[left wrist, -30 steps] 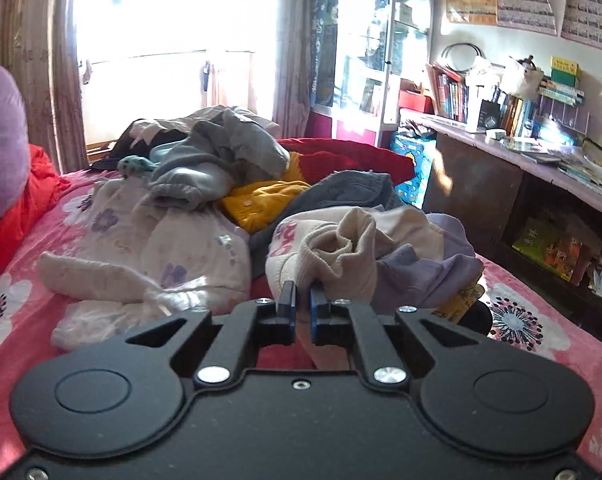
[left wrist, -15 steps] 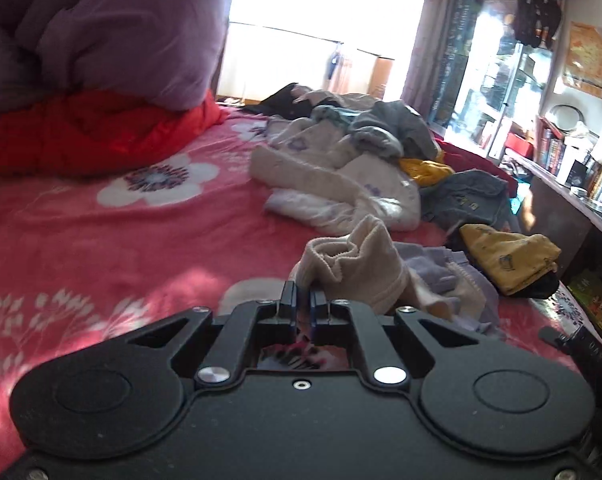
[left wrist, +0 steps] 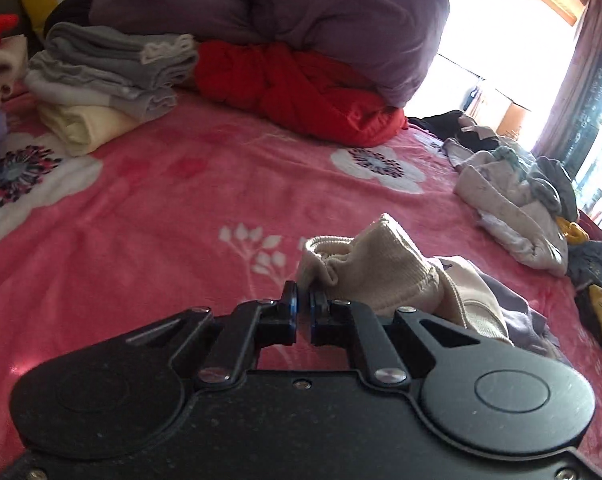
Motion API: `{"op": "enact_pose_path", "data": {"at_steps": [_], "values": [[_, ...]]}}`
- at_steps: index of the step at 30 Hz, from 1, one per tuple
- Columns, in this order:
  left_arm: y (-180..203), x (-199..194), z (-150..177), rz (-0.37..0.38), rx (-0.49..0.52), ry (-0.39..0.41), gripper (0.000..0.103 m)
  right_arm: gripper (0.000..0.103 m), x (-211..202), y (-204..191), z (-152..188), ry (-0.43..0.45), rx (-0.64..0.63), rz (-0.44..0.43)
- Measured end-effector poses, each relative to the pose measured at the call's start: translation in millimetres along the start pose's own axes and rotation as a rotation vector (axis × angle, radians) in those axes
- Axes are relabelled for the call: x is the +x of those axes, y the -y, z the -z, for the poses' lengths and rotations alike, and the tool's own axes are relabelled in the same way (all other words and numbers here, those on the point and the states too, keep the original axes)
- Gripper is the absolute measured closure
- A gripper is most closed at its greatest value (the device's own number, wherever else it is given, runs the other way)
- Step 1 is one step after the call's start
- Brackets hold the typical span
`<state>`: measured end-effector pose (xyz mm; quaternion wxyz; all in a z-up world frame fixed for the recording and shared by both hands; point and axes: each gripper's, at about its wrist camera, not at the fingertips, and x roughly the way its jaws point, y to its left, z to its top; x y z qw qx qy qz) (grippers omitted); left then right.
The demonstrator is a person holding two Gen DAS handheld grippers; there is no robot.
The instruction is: Fold clothes
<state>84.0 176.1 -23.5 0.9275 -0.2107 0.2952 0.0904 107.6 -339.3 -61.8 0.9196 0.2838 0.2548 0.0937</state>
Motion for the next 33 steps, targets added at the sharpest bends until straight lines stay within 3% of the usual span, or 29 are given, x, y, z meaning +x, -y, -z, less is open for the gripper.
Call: {"op": "enact_pose_path", "data": {"at_steps": [3,4,5,7,9,14,15,17,18,19,27,30,31,33], "values": [[-9.9,8.7,12.2,-0.011,-0.01,-0.044,0.099,0.0,2.4,-13.9,6.9,-0.04,-0.033,-0.04],[-14.0,10.7,15.2,-0.032,-0.038,-0.058,0.091,0.0,2.8,-17.2,8.6,-0.048,-0.04,-0.05],[-18.5,12.7,18.1,-0.053,-0.07,-0.071,0.057,0.0,3.3,-20.3,10.2,-0.055,-0.045,-0.06],[-27.8,12.3,21.8,-0.076,-0.154,-0.082,0.021,0.0,6.2,-23.1,13.7,-0.066,-0.04,-0.062],[-32.4,10.0,21.1,-0.023,-0.223,-0.109,0.021,0.0,13.0,-21.9,17.1,-0.092,-0.01,-0.066],[-19.2,-4.7,29.7,-0.018,-0.207,-0.118,0.021,0.001,32.2,-33.0,25.0,-0.136,0.005,-0.102],[-17.8,-5.9,31.8,-0.017,-0.214,-0.127,0.021,0.005,35.7,-37.3,27.0,-0.145,-0.005,-0.111],[-10.3,-5.8,36.4,-0.016,-0.177,-0.146,0.021,0.026,43.2,-45.3,32.4,-0.178,-0.038,-0.122],[-5.6,-5.4,38.7,-0.021,-0.145,-0.152,0.021,0.042,47.4,-47.0,35.2,-0.195,-0.051,-0.106],[0.1,-4.3,40.9,-0.023,-0.101,-0.154,0.021,0.047,51.8,-48.1,38.0,-0.211,-0.063,-0.084],[21.2,18.3,47.2,-0.004,0.04,-0.127,0.026,0.047,57.0,-49.9,47.0,-0.24,-0.083,-0.106],[24.8,29.2,46.1,-0.028,0.074,-0.1,0.049,0.051,57.9,-54.8,50.0,-0.257,-0.118,-0.121],[25.3,31.7,44.0,-0.022,0.081,-0.095,0.063,0.066,58.9,-56.5,51.2,-0.265,-0.126,-0.124],[26.2,36.4,39.5,-0.006,0.095,-0.086,0.071,0.075,60.5,-58.5,54.0,-0.284,-0.138,-0.124]]}}
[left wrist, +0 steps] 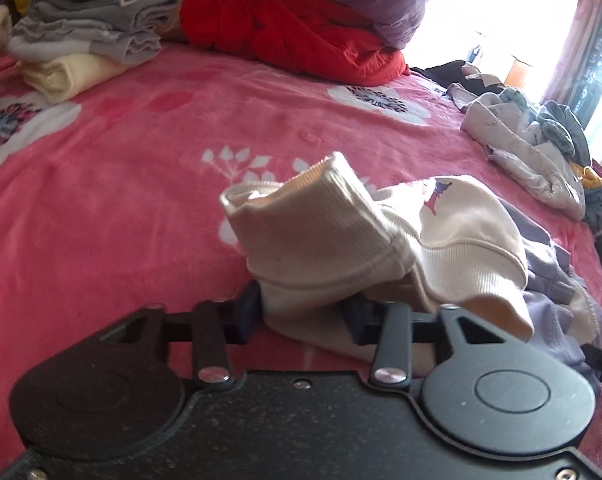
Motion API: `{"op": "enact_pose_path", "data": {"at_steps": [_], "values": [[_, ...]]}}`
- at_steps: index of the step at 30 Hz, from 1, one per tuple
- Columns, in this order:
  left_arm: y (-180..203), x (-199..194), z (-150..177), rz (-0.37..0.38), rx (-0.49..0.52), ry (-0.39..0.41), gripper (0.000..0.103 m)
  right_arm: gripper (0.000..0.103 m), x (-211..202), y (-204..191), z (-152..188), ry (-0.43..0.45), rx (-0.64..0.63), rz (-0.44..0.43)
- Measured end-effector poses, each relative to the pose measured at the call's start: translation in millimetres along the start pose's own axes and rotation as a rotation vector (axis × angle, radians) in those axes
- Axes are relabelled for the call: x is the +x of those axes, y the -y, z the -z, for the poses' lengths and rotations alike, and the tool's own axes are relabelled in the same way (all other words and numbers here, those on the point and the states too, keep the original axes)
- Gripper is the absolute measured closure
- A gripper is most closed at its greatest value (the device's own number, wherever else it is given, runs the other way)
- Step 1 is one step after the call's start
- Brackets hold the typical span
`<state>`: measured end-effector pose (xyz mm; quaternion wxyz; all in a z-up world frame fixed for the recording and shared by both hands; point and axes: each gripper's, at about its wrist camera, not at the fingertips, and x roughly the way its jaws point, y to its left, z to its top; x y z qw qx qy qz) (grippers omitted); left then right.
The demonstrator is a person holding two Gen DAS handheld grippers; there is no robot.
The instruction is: Fold clothes
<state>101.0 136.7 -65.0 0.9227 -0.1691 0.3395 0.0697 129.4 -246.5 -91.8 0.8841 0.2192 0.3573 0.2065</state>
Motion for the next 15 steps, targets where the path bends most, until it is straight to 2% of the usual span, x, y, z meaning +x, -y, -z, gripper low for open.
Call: {"op": "enact_pose_path", "data": {"at_steps": [2,5,11,15], "values": [[0.5,4.3,-5.0,0.015,0.015,0.01,0.083,0.084,0.0,-2.3,2.2,-0.01,-0.002,-0.008],[5.2,10.9,-12.5,0.026,0.057,0.029,0.089,0.087,-0.6,-8.8,6.4,-0.031,-0.007,-0.008],[14.8,29.7,-32.7,0.051,0.122,0.062,0.095,0.088,-0.9,-33.5,25.0,-0.089,-0.038,-0.014],[21.4,47.6,-49.5,0.102,0.157,0.073,0.096,0.088,2.9,-60.6,48.3,-0.16,-0.039,-0.066]]}}
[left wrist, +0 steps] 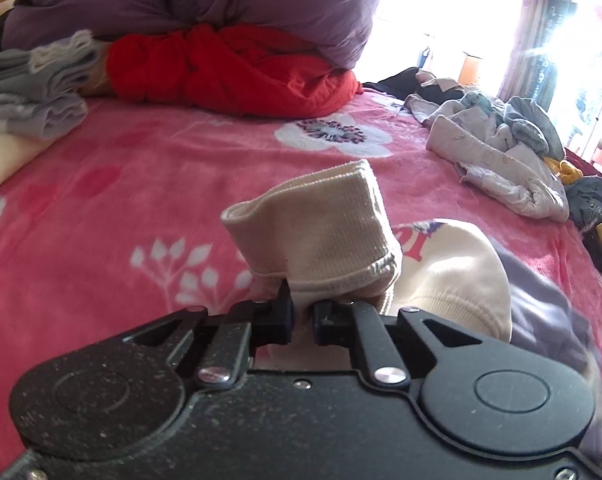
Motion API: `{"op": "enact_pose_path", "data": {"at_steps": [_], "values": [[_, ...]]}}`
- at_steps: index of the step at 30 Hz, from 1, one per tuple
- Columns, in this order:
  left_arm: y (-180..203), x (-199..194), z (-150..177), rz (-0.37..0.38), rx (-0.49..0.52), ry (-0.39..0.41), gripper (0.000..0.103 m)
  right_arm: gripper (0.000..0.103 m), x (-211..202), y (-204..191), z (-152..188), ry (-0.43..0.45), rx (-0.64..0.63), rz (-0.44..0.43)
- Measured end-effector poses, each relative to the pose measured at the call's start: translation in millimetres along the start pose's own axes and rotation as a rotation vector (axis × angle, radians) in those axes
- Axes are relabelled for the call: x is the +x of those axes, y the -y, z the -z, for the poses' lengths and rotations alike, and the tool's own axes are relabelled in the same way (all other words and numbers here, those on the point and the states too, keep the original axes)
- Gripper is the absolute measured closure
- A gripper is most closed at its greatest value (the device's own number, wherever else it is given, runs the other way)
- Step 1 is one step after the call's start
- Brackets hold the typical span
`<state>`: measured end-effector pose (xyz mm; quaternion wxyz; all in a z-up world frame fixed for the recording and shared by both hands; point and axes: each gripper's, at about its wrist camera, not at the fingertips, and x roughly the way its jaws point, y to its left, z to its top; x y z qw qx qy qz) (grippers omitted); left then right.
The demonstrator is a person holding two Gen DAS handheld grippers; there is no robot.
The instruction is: Fold clothes
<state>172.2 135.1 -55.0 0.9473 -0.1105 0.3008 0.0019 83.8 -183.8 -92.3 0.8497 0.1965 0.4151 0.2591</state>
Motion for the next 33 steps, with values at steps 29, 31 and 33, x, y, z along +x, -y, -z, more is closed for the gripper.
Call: {"op": "enact_pose_path", "data": {"at_steps": [29,31,33], "values": [[11.2,83.3,-47.2,0.377,0.185,-0.071,0.095,0.052,57.4,-123.9,38.8,-0.192,-0.281,-0.225],[6.4,80.1,-50.8,0.346,0.136,-0.072,0.084,0.036,44.1,-133.8,43.8,-0.217,-0.345,-0.22],[-0.8,75.0,-54.3,0.349,0.085,-0.065,0.076,0.036,26.6,-137.9,48.2,-0.238,-0.413,-0.22]]}}
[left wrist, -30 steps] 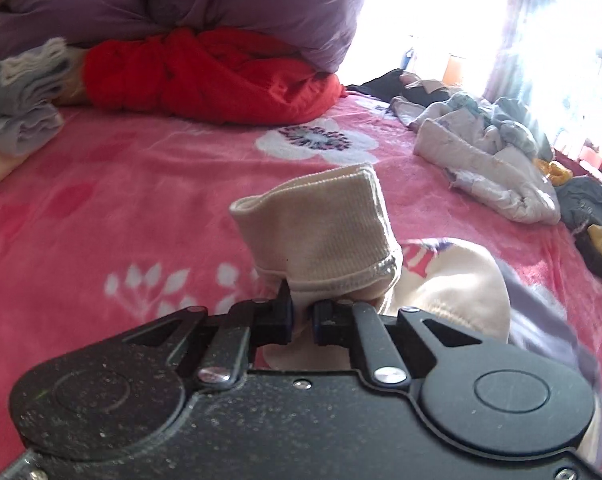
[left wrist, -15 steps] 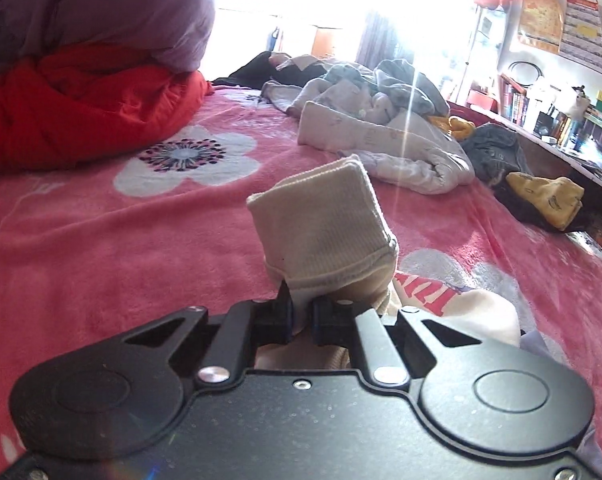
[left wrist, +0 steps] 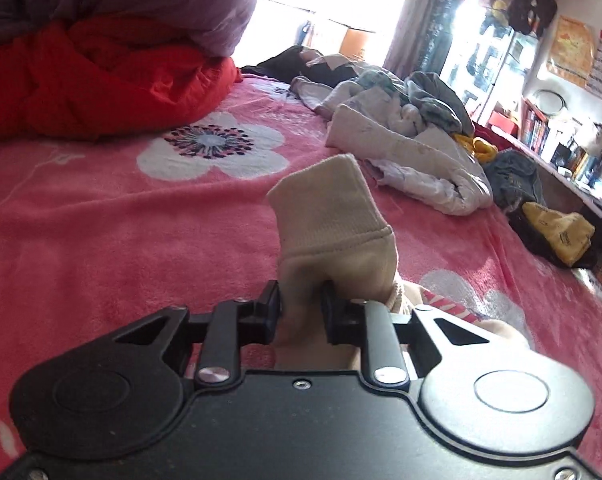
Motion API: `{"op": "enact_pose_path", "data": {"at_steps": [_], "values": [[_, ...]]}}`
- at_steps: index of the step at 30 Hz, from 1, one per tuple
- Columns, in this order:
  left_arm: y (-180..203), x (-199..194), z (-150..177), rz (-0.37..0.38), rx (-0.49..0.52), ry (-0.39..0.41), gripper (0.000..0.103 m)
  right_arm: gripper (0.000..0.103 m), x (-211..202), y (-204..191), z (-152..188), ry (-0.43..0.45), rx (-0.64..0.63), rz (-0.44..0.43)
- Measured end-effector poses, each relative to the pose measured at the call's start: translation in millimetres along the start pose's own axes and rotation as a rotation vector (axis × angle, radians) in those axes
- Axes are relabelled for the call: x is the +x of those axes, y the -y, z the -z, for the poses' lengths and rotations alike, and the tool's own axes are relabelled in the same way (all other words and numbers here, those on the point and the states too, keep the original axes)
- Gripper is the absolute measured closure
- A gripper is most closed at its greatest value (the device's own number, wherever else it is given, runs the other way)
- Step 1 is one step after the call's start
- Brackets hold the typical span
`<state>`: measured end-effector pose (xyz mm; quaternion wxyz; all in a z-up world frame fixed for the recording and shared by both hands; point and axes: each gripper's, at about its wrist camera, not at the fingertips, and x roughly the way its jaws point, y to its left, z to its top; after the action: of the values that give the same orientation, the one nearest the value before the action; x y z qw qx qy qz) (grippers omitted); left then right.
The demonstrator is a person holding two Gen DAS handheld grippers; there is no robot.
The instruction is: Fold clothes
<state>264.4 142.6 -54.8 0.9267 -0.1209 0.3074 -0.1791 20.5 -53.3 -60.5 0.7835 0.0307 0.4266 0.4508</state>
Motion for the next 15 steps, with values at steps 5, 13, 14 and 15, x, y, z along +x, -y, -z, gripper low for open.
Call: {"op": "enact_pose_path", "data": {"at_steps": [5,13,14,15], "values": [[-6.9,-21.2,-3.4,-0.003,-0.066,0.032,0.073,0.037,-37.7,-18.9,5.3,0.023,-0.104,0.02],[-11.8,-42.4,-6.8,0.011,-0.1,0.065,0.059,0.023,-77.3,-9.0,-38.1,0.255,-0.246,0.278],[-12.1,-41.7,-7.6,0.013,-0.102,0.066,0.059,0.023,-77.5,-2.3,-45.2,0.278,-0.272,0.323],[-12.4,-40.8,-8.4,0.015,-0.104,0.068,0.058,0.023,-73.7,2.4,-51.9,0.29,-0.319,0.374]]}}
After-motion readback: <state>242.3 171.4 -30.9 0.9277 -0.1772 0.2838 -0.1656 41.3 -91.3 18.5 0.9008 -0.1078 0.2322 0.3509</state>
